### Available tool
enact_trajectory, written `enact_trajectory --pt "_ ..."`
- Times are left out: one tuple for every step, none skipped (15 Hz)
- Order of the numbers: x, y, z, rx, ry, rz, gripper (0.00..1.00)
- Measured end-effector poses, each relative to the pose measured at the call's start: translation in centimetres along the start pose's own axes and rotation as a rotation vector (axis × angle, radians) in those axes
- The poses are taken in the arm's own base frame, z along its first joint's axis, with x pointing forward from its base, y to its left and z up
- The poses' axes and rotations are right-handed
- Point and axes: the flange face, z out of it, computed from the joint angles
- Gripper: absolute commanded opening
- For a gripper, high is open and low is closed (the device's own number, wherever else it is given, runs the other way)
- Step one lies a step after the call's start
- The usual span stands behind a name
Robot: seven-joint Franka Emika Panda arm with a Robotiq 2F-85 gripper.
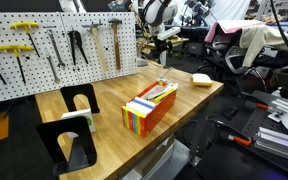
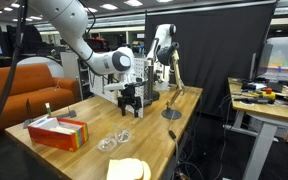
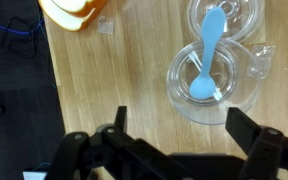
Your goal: Remove the blue spoon from the box, put it in the cup, move the cup slightly to the left and then move the lid to the left too
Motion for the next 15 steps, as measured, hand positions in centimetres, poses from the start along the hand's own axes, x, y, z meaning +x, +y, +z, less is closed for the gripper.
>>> enact_trajectory --pt "0.0 0.3 -0.1 0.000 -0.012 0.000 1.00" --pt "0.0 0.6 -0.2 0.000 -0.021 0.000 1.00" --pt "-0.1 0.8 -0.2 0.000 -0.034 -0.001 1.00" --pt "-0.2 1.0 -0.1 0.003 -0.048 -0.002 1.00" --pt "-0.4 1.1 0.1 0.008 -0.060 -0.004 1.00" --pt "-0.5 1.0 0.4 0.013 -0.074 -0.007 1.00" --pt "-0.6 0.9 0.7 0.019 -0.085 -0.009 1.00" --pt "-0.6 0.5 1.2 0.026 -0.093 -0.011 1.00" --pt "-0.6 0.2 1.7 0.034 -0.100 -0.012 1.00" --pt "-0.5 -0.2 2.1 0.042 -0.105 -0.012 1.00" --pt "-0.4 -0.6 2.6 0.047 -0.111 -0.014 1.00" --pt "-0.1 -0.8 3.1 0.050 -0.114 -0.014 0.99" --pt "0.1 -1.0 3.6 0.052 -0.117 -0.014 0.98" --pt "0.3 -1.1 3.9 0.053 -0.118 -0.014 0.98" --pt "0.5 -1.1 4.3 0.053 -0.119 -0.014 0.97"
